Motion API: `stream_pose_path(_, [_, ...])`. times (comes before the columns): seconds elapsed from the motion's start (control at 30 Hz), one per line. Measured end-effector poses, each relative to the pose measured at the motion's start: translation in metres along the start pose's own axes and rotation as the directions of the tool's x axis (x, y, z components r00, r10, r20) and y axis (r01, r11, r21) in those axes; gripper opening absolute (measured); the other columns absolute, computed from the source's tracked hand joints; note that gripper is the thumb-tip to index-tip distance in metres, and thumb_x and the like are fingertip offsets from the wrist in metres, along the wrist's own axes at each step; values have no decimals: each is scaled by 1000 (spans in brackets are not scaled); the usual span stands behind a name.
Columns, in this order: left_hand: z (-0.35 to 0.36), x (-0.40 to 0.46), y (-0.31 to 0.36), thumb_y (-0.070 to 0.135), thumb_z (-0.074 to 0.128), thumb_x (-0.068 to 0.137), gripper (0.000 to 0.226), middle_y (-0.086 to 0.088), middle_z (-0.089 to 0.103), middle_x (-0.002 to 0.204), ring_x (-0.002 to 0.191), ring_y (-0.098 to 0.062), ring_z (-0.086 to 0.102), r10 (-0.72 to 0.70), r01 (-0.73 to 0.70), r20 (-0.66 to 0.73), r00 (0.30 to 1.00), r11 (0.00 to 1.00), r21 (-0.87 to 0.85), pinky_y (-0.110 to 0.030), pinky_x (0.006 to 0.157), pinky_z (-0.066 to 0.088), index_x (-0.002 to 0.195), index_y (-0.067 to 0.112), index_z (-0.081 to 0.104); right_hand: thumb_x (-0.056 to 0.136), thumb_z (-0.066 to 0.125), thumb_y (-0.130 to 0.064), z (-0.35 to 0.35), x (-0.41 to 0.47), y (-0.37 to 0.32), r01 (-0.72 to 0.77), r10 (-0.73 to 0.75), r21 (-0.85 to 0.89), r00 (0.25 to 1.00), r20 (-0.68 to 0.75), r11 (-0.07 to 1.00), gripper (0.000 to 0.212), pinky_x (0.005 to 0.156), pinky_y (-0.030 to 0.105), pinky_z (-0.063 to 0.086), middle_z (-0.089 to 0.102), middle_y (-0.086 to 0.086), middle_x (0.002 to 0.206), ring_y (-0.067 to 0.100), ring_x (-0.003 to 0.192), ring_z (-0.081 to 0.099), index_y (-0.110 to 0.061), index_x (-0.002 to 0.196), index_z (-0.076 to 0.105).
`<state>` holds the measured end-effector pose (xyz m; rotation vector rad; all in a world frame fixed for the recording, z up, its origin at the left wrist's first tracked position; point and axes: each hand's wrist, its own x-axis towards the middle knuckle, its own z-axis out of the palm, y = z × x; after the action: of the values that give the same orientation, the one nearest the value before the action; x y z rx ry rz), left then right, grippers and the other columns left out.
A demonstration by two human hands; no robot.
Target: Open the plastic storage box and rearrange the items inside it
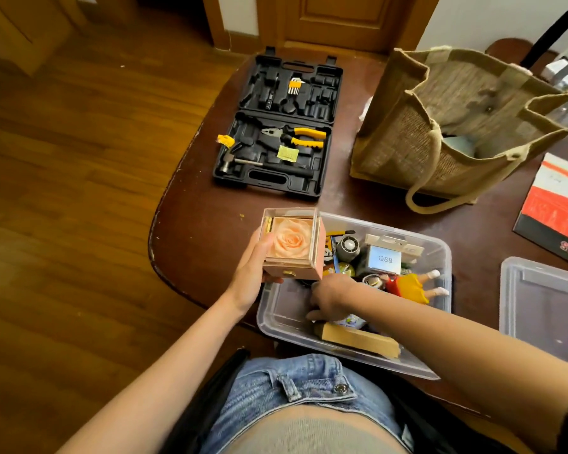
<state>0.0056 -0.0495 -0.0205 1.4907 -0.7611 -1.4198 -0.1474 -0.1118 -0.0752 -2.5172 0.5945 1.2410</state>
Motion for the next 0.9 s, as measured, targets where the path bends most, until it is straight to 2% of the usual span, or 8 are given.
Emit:
stream_pose_path(0.13, [1, -7, -1, 45, 40, 90, 55, 7, 62, 120, 108, 1, 58, 69, -69, 3, 998, 994, 90, -10, 83, 45, 138, 20, 43, 95, 34, -55, 1, -29, 15, 13, -13, 9, 999, -36, 1000, 55, 70, 31, 44, 63, 10, 89, 27, 79, 55, -11, 94, 66])
stream_pose_path(0.27, [3, -14, -4, 46, 42, 95, 54, 8, 51, 136, 125, -9, 47, 47, -48, 10, 999, 942, 332, -37, 104, 39, 146, 34, 28, 96, 33, -54, 2, -47, 26, 16, -14, 58, 999, -29, 998, 56, 62, 30, 40, 60, 9, 84, 25, 73, 51, -10, 94, 67])
stream_pose_path(0.37, [12, -21, -2, 62, 35, 89, 60, 6, 42, 139, 121, -15, 46, 6, -1, -6, 1000, 771, 637, -41, 101, 39, 144, 52, 14, 97, 35, -47, 4, -52, 29, 2, -1, 75, 1000, -11, 997, 48, 63, 30, 39, 55, 6, 81, 24, 73, 49, -9, 92, 64])
stream_pose_path(0.47, [26, -26, 0, 65, 28, 91, 56, 1, 37, 137, 110, -25, 55, -33, 21, -1, 999, 622, 783, -44, 97, 44, 143, 53, 11, 97, 38, -39, 7, -52, 32, 3, 1, 97, 999, -33, 995, 40, 66, 31, 42, 62, 8, 91, 25, 77, 54, -8, 97, 64])
stream_pose_path(0.57, [42, -22, -3, 61, 23, 94, 51, -1, 36, 142, 118, -29, 50, -90, 97, -56, 994, 549, 830, -42, 98, 38, 143, 48, 20, 96, 39, -32, 12, -50, 35, 30, -20, 123, 997, -77, 992, 33, 69, 32, 44, 63, 9, 100, 25, 79, 53, -10, 104, 61])
stream_pose_path(0.7, [62, -21, -11, 56, 20, 97, 47, -6, 35, 141, 117, -31, 50, -161, 204, -141, 977, 508, 837, -40, 95, 37, 142, 44, 21, 94, 40, -28, 17, -49, 40, 78, -66, 115, 992, -110, 990, 26, 63, 31, 39, 60, 8, 88, 25, 73, 51, -12, 98, 60])
stream_pose_path(0.77, [67, -18, -12, 54, 18, 97, 48, -11, 36, 140, 116, -32, 51, -215, 249, -167, 962, 447, 859, -42, 95, 40, 142, 40, 19, 93, 43, -28, 21, -47, 42, 98, -82, 134, 989, -122, 986, 24, 65, 31, 42, 62, 8, 92, 28, 79, 57, -12, 102, 58])
stream_pose_path(0.9, [67, -6, -7, 47, 19, 100, 48, -12, 49, 134, 111, -26, 52, -307, 298, -173, 936, 428, 853, -39, 89, 43, 142, 24, 28, 90, 49, -33, 28, -44, 47, 96, -56, 275, 988, -147, 957, 42, 70, 35, 47, 63, 7, 95, 27, 81, 56, -11, 124, 41])
